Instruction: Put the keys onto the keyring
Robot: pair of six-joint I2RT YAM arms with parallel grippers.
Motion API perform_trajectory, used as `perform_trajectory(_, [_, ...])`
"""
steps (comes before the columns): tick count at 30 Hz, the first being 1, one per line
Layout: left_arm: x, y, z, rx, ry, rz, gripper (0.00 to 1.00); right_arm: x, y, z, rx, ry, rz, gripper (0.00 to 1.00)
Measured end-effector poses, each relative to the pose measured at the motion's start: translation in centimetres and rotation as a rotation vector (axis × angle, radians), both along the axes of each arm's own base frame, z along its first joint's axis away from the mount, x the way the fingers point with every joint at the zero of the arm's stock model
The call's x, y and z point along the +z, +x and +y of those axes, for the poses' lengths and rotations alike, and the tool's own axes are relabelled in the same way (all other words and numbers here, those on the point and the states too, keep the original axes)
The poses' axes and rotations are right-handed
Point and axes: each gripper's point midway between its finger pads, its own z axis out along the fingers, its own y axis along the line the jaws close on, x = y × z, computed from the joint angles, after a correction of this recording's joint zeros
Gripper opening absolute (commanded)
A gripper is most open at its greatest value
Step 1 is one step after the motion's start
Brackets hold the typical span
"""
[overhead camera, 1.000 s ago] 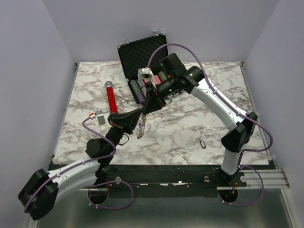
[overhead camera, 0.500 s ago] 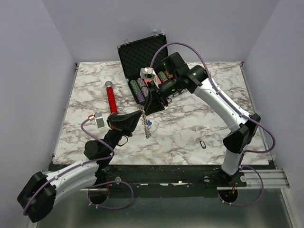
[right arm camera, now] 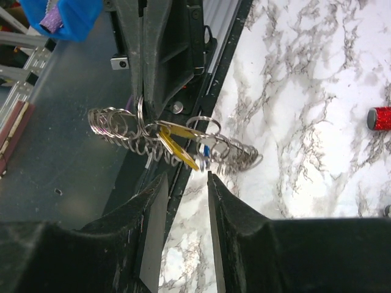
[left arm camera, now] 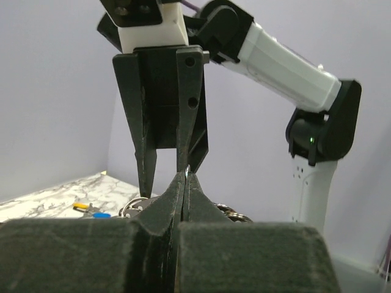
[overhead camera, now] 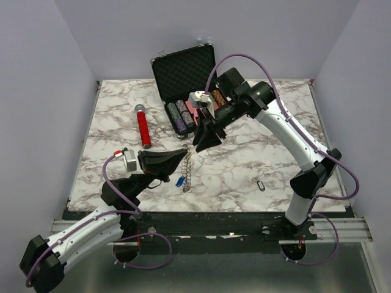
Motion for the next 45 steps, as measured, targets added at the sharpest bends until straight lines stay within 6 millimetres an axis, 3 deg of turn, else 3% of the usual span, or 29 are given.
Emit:
perform_trajectory(5, [-0.4,-0.2,-1.0,-0.010,0.102,-0.033,0.00,0.0,-0.9,-0.4,0.054,0.026,-0.010,0.41])
perform_trajectory(13, [-2.7,0.3,-1.9,-0.003,0.228,-0.015,0.00,0.1,-1.7,-0.4,0.097,0.050,-0.025,0.40])
perform_trajectory(19, [-2.8,0.5,-2.1,-0.003,0.242,-0.016,0.00,0.0,-2.3,-0.2,0.119,0.049,-0.022,0.36])
perform_trajectory(29, [-2.8,0.4,-2.1,-0.004,0.242,-0.016,0.00,-0.4,-2.6,-0.1,0.108,0.023,0.008,0.20])
perform_trajectory(34, [-2.8,0.4,-2.1,-0.005,0.241,-0.015,0.00,-0.5,-2.4,0.1,0.094,0.013,0.005,0.01])
perform_trajectory(42, [-2.8,0.5,-2.1,-0.006,0.238,-0.008,0.00,-0.5,-2.2,0.2,0.080,0.002,0.013,0.01])
perform_trajectory(45, [-2.9,0.6,-2.0,-0.005,0.232,0.002,0.12,-0.6,-2.2,0.2,0.074,-0.005,0.012,0.00])
